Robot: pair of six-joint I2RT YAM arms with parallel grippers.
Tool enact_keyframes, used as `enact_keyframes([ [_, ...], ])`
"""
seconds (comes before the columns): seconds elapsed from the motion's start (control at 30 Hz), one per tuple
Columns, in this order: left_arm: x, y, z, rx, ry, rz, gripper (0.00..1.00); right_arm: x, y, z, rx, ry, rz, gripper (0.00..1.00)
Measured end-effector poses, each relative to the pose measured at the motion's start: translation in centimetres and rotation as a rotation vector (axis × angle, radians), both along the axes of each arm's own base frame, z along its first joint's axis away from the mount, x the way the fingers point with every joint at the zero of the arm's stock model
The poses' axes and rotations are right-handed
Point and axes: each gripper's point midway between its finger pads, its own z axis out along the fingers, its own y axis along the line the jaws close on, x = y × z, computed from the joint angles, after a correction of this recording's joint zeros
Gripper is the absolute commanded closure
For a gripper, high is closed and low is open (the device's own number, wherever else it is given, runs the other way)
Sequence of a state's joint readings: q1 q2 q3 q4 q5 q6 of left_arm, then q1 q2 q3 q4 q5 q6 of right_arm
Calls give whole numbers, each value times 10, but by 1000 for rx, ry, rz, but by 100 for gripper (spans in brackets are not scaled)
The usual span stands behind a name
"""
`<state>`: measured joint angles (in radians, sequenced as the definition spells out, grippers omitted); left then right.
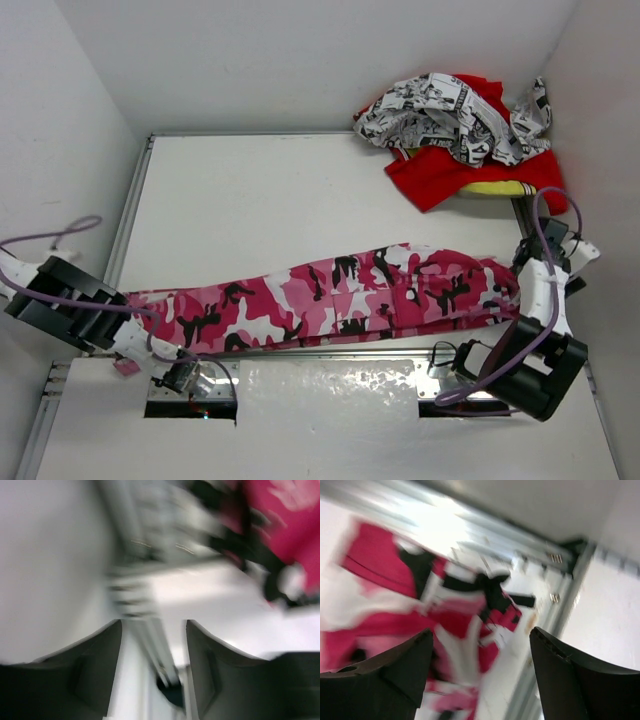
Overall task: Fold and stack the trousers
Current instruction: Fold the trousers
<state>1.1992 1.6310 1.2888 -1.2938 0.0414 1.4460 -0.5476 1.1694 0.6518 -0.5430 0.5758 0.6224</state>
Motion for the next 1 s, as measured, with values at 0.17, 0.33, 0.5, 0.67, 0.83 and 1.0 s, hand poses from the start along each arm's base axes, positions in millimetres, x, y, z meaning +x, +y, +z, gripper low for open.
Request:
enact_keyframes([
  [0.17,45,7,14,-20,-126,114,74,49,-11,55,-116,-172,107,35],
  [0.33,62,-55,-28,-189,-102,60,57,93,26,81,-175,-226,353,38],
  [0.5,58,-103,-40,-255,-76,30,53,106,48,76,-151,-202,478,40],
  [0.67,61,-84,-51,-144,-76,94,54,116,69,69,-123,-196,574,40],
  [0.83,68,-67,-54,-64,-93,151,51,119,80,64,-109,-189,622,40],
  [1.0,63,-74,-55,-95,-67,157,53,118,82,60,-103,-178,635,39],
])
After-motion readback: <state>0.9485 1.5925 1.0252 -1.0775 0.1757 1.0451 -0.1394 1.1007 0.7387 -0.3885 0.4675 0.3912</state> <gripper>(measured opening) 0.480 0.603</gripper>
